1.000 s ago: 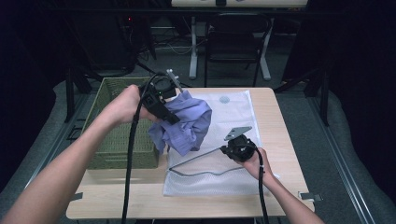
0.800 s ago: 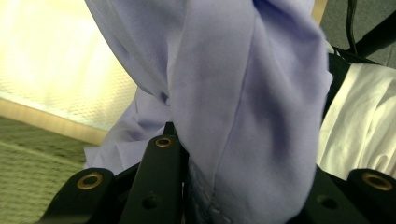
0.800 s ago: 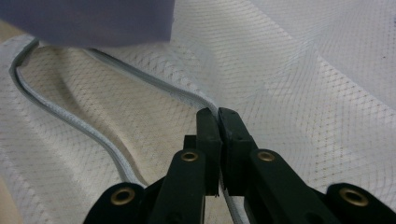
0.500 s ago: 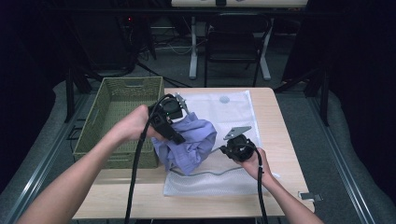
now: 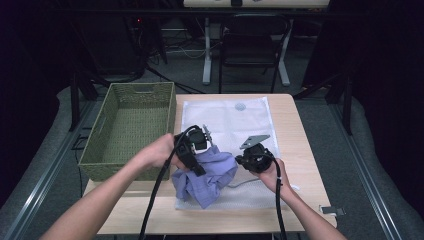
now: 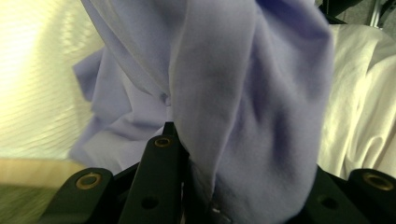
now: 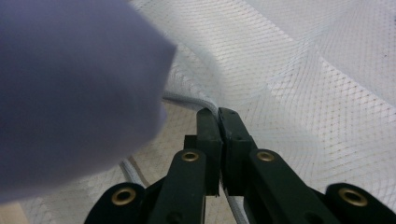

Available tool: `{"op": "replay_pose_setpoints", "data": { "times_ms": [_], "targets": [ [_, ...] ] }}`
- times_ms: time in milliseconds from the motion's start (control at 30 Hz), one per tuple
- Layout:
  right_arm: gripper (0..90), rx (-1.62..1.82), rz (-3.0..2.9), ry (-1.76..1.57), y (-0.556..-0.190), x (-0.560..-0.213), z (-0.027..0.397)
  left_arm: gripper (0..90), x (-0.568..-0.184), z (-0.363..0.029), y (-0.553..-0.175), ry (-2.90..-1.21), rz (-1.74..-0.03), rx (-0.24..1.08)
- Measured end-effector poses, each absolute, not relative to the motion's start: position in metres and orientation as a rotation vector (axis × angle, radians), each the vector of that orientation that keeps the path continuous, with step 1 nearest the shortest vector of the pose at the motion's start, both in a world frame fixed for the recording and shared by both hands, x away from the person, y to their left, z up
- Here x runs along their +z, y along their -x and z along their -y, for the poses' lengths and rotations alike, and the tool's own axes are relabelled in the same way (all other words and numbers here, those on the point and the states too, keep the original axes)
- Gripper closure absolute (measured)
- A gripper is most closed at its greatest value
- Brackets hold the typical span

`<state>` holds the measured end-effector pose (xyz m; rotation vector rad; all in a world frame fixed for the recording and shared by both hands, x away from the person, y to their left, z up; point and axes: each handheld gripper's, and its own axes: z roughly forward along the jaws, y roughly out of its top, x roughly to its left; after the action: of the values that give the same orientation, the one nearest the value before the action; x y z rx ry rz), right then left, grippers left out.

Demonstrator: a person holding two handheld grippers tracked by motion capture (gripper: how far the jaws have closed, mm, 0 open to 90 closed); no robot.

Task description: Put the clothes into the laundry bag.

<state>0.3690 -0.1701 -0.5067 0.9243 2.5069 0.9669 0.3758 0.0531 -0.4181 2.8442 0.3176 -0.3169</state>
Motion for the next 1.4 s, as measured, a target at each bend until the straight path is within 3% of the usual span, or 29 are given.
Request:
{"op": "replay_pose_setpoints", "data": {
  "times_ms": [733, 1000, 1100, 1233, 1400],
  "targets": [
    [88.0, 0.982, -2.517, -0.918, -0.365, -0.504, 0.167, 71.4, -0.524, -0.040, -0.374, -2.762, -0.505, -0.446],
    [88.0, 0.970, -2.526, -0.906, -0.365, -0.505, 0.165, 70.2, -0.531, -0.044, -0.372, -2.723, -0.531, -0.428],
    [87.9, 0.968, -2.525, -0.907, -0.365, -0.505, 0.166, 65.4, -0.529, -0.045, -0.371, -2.717, -0.522, -0.398],
    [88.0, 0.963, -2.525, -0.898, -0.364, -0.505, 0.166, 43.0, -0.519, -0.047, -0.367, -2.712, -0.543, -0.347],
    [87.9, 0.964, -2.524, -0.898, -0.364, -0.504, 0.167, 30.5, -0.497, -0.054, -0.358, -2.678, -0.518, -0.283]
  ]
}}
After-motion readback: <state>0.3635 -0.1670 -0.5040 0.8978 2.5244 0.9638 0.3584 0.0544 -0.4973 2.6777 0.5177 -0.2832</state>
